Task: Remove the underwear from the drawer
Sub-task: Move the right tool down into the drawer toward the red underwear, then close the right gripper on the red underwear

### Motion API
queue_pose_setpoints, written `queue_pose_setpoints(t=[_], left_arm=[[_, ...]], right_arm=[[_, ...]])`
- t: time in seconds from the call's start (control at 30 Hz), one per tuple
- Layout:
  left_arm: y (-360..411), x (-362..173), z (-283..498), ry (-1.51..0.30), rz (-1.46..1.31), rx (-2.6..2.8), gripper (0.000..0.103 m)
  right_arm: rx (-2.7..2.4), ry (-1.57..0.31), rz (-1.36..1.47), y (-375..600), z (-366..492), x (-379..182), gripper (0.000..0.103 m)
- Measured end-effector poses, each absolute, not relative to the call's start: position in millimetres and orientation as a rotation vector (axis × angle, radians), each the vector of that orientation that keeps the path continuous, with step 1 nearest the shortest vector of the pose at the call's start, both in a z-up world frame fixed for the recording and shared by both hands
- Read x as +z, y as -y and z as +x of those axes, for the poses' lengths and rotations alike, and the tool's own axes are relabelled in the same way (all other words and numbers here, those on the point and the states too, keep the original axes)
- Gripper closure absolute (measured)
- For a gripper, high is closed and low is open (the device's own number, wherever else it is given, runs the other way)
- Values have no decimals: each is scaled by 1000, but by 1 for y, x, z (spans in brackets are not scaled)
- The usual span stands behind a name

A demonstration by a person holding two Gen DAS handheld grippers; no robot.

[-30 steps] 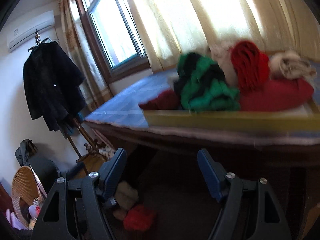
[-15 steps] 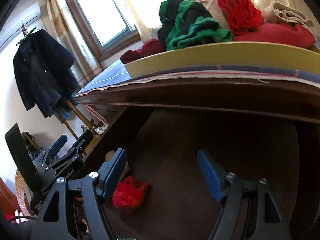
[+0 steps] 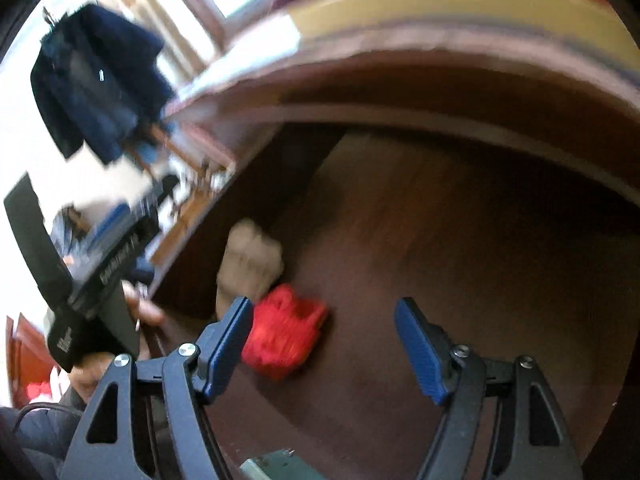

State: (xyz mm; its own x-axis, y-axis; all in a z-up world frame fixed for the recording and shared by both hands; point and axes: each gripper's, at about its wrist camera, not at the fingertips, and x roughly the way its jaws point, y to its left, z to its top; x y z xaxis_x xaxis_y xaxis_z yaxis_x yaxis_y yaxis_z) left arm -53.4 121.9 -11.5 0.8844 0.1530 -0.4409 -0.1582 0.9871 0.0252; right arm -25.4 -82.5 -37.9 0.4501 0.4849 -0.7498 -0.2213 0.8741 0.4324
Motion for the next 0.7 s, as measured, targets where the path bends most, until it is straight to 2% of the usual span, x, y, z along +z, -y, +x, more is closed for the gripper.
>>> queue_pose_setpoints(t=[0.1, 0.37, 0.43, 0.53, 0.7], left_arm=[[-123, -12, -53, -457, -4, 176, 0], [-131, -12, -52, -463, -48, 167, 0], [-131, -13, -53, -462, -50, 166, 0], [-131, -13, -52, -468, -54, 160, 0], [-131, -12, -52, -471, -54, 161, 0]], right_arm=[[505, -1144, 291, 60, -18, -54, 28], [489, -1244, 186, 20, 3, -64, 28], [492, -1251, 166, 14, 5, -64, 38], [479, -1276, 133, 7, 6, -69, 46], [482, -1305, 95, -2, 7, -73, 47]])
